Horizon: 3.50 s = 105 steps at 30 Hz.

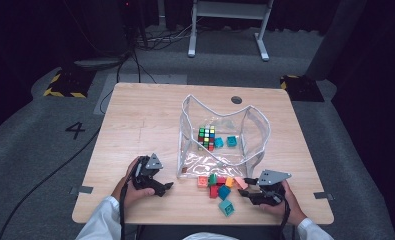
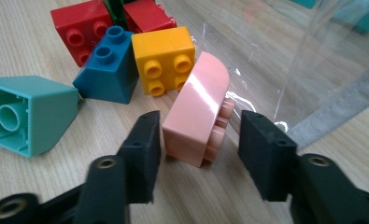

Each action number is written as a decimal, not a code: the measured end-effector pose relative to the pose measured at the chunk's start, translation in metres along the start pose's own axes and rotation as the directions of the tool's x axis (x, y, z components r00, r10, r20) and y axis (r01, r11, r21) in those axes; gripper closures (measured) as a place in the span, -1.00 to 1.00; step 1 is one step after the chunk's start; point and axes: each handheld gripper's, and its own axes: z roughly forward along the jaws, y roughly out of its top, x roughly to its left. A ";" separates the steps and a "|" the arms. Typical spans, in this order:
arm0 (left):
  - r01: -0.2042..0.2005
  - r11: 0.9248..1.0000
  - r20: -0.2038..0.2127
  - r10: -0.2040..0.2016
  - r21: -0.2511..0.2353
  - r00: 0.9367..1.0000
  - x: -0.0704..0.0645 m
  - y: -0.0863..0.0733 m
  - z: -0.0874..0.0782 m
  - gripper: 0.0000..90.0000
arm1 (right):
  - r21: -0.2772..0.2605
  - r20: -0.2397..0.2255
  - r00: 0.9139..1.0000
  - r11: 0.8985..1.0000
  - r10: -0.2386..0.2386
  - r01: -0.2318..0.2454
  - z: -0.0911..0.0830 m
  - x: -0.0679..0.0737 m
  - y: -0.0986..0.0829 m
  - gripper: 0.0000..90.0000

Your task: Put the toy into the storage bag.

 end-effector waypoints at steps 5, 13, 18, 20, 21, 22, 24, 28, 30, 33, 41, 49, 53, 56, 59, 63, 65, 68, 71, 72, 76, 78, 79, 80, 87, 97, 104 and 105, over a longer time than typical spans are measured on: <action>0.000 1.000 0.000 0.000 0.000 1.000 0.000 0.000 0.000 -0.98 | -0.004 -0.008 1.000 1.000 -0.002 0.002 -0.002 -0.001 -0.002 0.39; 0.000 1.000 0.000 0.000 0.000 1.000 0.000 0.000 0.000 -0.98 | 0.000 -0.013 1.000 1.000 -0.019 0.019 -0.019 -0.011 -0.015 0.45; 0.000 1.000 0.000 0.000 0.000 1.000 0.000 0.000 0.000 -0.98 | -0.006 -0.019 1.000 1.000 -0.018 0.018 -0.027 -0.017 -0.021 0.46; 0.001 1.000 0.002 -0.001 0.000 1.000 0.000 0.000 0.000 -0.98 | 0.000 -0.019 0.999 1.000 -0.026 0.026 -0.030 -0.019 -0.022 0.46; 0.000 1.000 -0.001 0.000 0.000 1.000 0.000 0.000 0.000 -0.98 | 0.003 -0.020 0.999 1.000 -0.031 0.031 -0.031 -0.019 -0.022 0.47; 0.000 1.000 0.000 0.000 0.000 1.000 0.000 0.000 0.000 -0.98 | 0.014 -0.020 0.999 0.999 -0.036 0.036 -0.032 -0.020 -0.022 0.47; 0.000 1.000 0.000 0.000 0.000 1.000 0.000 0.000 0.000 -0.98 | 0.016 -0.023 0.999 0.999 -0.034 0.034 -0.034 -0.019 -0.023 0.47; 0.000 1.000 -0.001 0.000 0.001 1.000 0.000 0.000 0.000 -0.98 | 0.002 -0.021 0.999 0.999 -0.040 0.040 -0.041 -0.022 -0.023 0.48; 0.000 1.000 0.000 0.000 0.000 1.000 0.000 0.000 0.000 -0.98 | -0.013 -0.022 0.999 0.999 -0.030 0.030 -0.045 -0.025 -0.024 0.48; 0.001 1.000 0.002 -0.001 0.000 1.000 0.000 0.000 0.000 -0.98 | -0.017 -0.006 0.999 0.999 -0.031 0.031 -0.049 -0.027 -0.025 0.48; 0.000 1.000 0.000 0.000 0.000 1.000 0.000 0.000 0.000 -0.98 | -0.064 0.039 0.999 0.998 -0.011 0.013 -0.068 -0.033 -0.022 0.48; 0.000 1.000 0.000 0.000 0.000 1.000 0.000 0.000 0.000 -0.98 | -0.100 0.098 0.995 0.995 0.016 -0.006 -0.088 -0.048 -0.015 0.48; 0.000 1.000 0.000 0.000 0.000 1.000 0.000 0.000 0.000 -0.98 | -0.118 0.127 0.992 0.993 0.001 0.014 -0.098 -0.055 -0.004 0.48; 0.001 1.000 0.000 -0.001 -0.001 1.000 0.000 0.000 0.000 -0.98 | -0.130 0.150 0.989 0.991 -0.013 0.033 -0.103 -0.060 0.006 0.48; 0.001 1.000 -0.001 -0.001 0.001 1.000 0.000 0.000 0.000 -0.98 | -0.143 0.167 0.986 0.989 -0.018 0.042 -0.109 -0.067 0.017 0.48; 0.008 1.000 -0.005 -0.008 0.001 1.000 -0.001 0.000 0.000 -0.99 | -0.179 0.189 0.982 0.983 -0.006 0.040 -0.115 -0.078 0.031 0.48; 0.013 1.000 0.001 -0.013 0.002 1.000 -0.001 0.000 0.001 -0.99 | -0.194 0.201 0.980 0.980 0.008 0.032 -0.118 -0.084 0.036 0.48; 0.013 1.000 0.001 -0.013 0.001 1.000 -0.001 0.000 0.001 -0.99 | -0.195 0.223 0.975 0.980 0.003 0.042 -0.123 -0.092 0.047 0.48; 0.015 1.000 0.001 -0.015 0.003 1.000 -0.001 0.000 0.001 -0.99 | -0.208 0.240 0.971 0.977 0.004 0.047 -0.127 -0.098 0.057 0.48; 0.016 1.000 0.000 -0.016 0.002 1.000 -0.001 0.000 0.001 -0.99 | -0.213 0.248 0.969 0.976 0.003 0.052 -0.129 -0.100 0.061 0.48; 0.018 1.000 -0.005 -0.018 0.000 1.000 -0.001 0.000 0.001 -0.99 | -0.236 0.256 0.966 0.971 0.021 0.041 -0.135 -0.108 0.076 0.48; 0.017 1.000 -0.005 -0.017 -0.001 1.000 -0.001 0.000 0.001 -0.99 | -0.245 0.252 0.967 0.969 0.021 0.043 -0.137 -0.112 0.082 0.48; 0.018 1.000 -0.005 -0.018 0.000 1.000 -0.001 0.000 0.001 -0.99 | -0.248 0.250 0.968 0.968 0.027 0.037 -0.138 -0.113 0.086 0.48; 0.018 1.000 -0.005 -0.018 0.000 1.000 -0.001 0.000 0.001 -0.99 | -0.253 0.255 0.967 0.966 0.015 0.051 -0.139 -0.115 0.089 0.48; 0.018 1.000 -0.006 -0.018 0.000 1.000 -0.001 0.000 0.001 -0.99 | -0.276 0.217 0.976 0.959 0.006 0.056 -0.136 -0.122 0.114 0.48; 0.018 1.000 -0.006 -0.018 0.000 1.000 -0.001 0.000 0.001 -0.99 | -0.273 0.157 0.987 0.959 -0.038 0.081 -0.112 -0.121 0.148 0.48; 0.018 1.000 -0.006 -0.018 0.000 1.000 -0.001 0.000 0.001 -0.99 | -0.249 0.100 0.992 0.964 -0.074 0.097 -0.086 -0.115 0.169 0.48; 0.017 1.000 -0.006 -0.017 0.000 1.000 -0.001 0.000 0.001 -0.99 | -0.245 0.092 0.992 0.964 -0.083 0.103 -0.083 -0.113 0.172 0.48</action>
